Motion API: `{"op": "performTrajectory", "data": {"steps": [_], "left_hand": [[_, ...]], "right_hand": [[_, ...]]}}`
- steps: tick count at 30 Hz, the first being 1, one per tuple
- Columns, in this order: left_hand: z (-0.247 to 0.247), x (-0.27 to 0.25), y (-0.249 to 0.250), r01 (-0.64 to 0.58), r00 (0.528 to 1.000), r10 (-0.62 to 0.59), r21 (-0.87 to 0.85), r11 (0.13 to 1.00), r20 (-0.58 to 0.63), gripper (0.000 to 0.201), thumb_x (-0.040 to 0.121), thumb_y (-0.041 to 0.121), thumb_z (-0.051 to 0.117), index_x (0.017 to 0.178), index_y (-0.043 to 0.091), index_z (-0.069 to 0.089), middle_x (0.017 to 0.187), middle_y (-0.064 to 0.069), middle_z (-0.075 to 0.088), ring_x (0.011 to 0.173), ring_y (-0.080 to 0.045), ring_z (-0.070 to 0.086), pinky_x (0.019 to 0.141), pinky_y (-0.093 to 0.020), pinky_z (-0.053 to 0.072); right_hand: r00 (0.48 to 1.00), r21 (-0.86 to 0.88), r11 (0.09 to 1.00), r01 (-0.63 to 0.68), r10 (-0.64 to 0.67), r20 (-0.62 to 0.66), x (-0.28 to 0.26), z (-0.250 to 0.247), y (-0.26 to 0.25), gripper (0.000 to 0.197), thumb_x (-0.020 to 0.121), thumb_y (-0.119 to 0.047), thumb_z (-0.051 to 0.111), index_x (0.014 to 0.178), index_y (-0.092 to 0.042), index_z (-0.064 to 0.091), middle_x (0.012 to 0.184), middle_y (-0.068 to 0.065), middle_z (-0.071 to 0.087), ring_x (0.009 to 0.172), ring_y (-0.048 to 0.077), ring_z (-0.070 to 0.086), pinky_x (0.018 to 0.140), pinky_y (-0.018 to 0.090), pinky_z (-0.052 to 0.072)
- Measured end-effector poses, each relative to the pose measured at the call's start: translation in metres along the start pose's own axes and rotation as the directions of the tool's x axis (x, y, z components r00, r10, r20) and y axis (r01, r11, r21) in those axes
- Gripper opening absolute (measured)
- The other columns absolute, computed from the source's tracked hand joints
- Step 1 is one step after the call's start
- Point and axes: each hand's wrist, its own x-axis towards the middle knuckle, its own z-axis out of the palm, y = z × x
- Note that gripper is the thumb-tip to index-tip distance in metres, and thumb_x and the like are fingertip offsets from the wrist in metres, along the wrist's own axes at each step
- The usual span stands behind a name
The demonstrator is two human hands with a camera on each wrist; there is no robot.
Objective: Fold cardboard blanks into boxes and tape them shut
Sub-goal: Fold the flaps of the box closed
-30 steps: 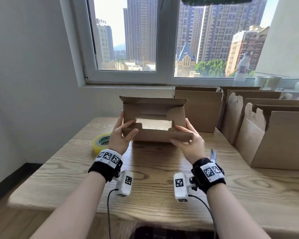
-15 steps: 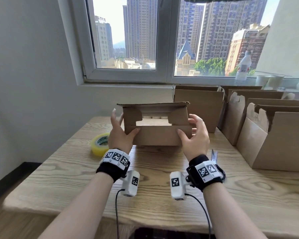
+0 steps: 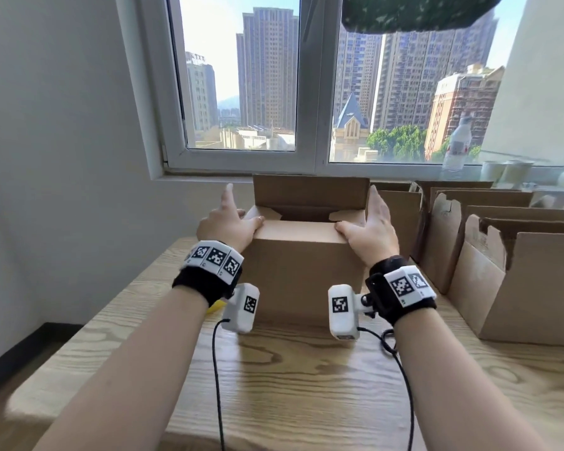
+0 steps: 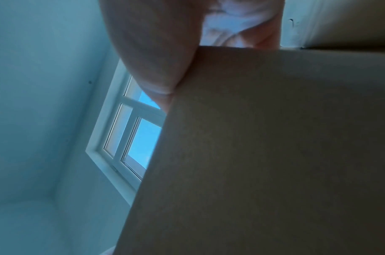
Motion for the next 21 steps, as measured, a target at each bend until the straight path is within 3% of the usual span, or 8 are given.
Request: {"op": "performTrajectory", "data": {"steps": [5, 9, 12, 16, 21], "left_hand": [[0.017, 0.001, -0.012, 0.027, 0.997, -0.026, -0.013, 1.0, 0.075, 0.092, 0.084, 0.05, 0.066, 0.154, 0.034, 0.009, 0.121, 0.008, 0.067, 0.115, -0.025, 0.062, 0.096, -0.037, 0.048], [0.036, -0.012, -0.026, 0.062, 0.992, -0.047, -0.128, 0.99, 0.114, 0.084, 0.085, 0.049, 0.069, 0.152, 0.03, 0.023, 0.124, 0.004, 0.066, 0.117, -0.023, 0.06, 0.095, -0.035, 0.046], [0.046, -0.019, -0.026, 0.029, 0.997, -0.022, -0.094, 0.995, 0.076, 0.075, 0.088, 0.053, 0.063, 0.15, 0.029, 0.03, 0.129, -0.001, 0.064, 0.12, -0.028, 0.059, 0.097, -0.036, 0.045], [0.048, -0.013, -0.025, 0.031, 0.996, -0.025, -0.065, 0.997, 0.084, 0.086, 0.085, 0.059, 0.063, 0.153, 0.028, 0.02, 0.127, -0.004, 0.065, 0.118, -0.031, 0.06, 0.096, -0.038, 0.047], [0.055, -0.007, -0.017, 0.006, 0.995, -0.008, 0.013, 1.0, 0.102, 0.091, 0.084, 0.061, 0.063, 0.154, 0.025, 0.017, 0.126, -0.007, 0.065, 0.116, -0.031, 0.061, 0.097, -0.038, 0.047]], "right_hand": [[0.995, -0.222, 0.975, -0.029, 0.049, 0.083, 0.008, 0.0, -0.011, 0.098, 0.084, -0.029, 0.062, 0.158, -0.032, -0.003, 0.166, -0.001, 0.0, 0.14, 0.035, 0.025, 0.111, 0.046, 0.025], [0.988, -0.135, 0.99, -0.039, 0.058, 0.144, 0.008, 0.014, -0.014, 0.107, 0.082, -0.014, 0.063, 0.157, -0.028, -0.012, 0.166, 0.004, -0.005, 0.142, 0.042, 0.022, 0.114, 0.049, 0.023], [0.995, -0.082, 0.997, -0.012, 0.02, 0.099, 0.004, 0.024, -0.005, 0.11, 0.081, -0.012, 0.06, 0.154, -0.033, -0.019, 0.165, 0.0, 0.011, 0.133, 0.037, 0.029, 0.11, 0.043, 0.028], [0.999, -0.045, 0.998, -0.034, 0.036, 0.034, 0.009, 0.024, 0.005, 0.119, 0.077, -0.013, 0.064, 0.15, -0.038, -0.026, 0.16, -0.003, 0.025, 0.126, 0.032, 0.033, 0.111, 0.043, 0.028], [0.999, -0.09, 0.995, -0.033, 0.032, -0.009, 0.014, 0.027, 0.013, 0.102, 0.073, -0.015, 0.065, 0.152, -0.041, 0.005, 0.14, 0.003, 0.036, 0.121, 0.03, 0.035, 0.101, 0.044, 0.031]]}}
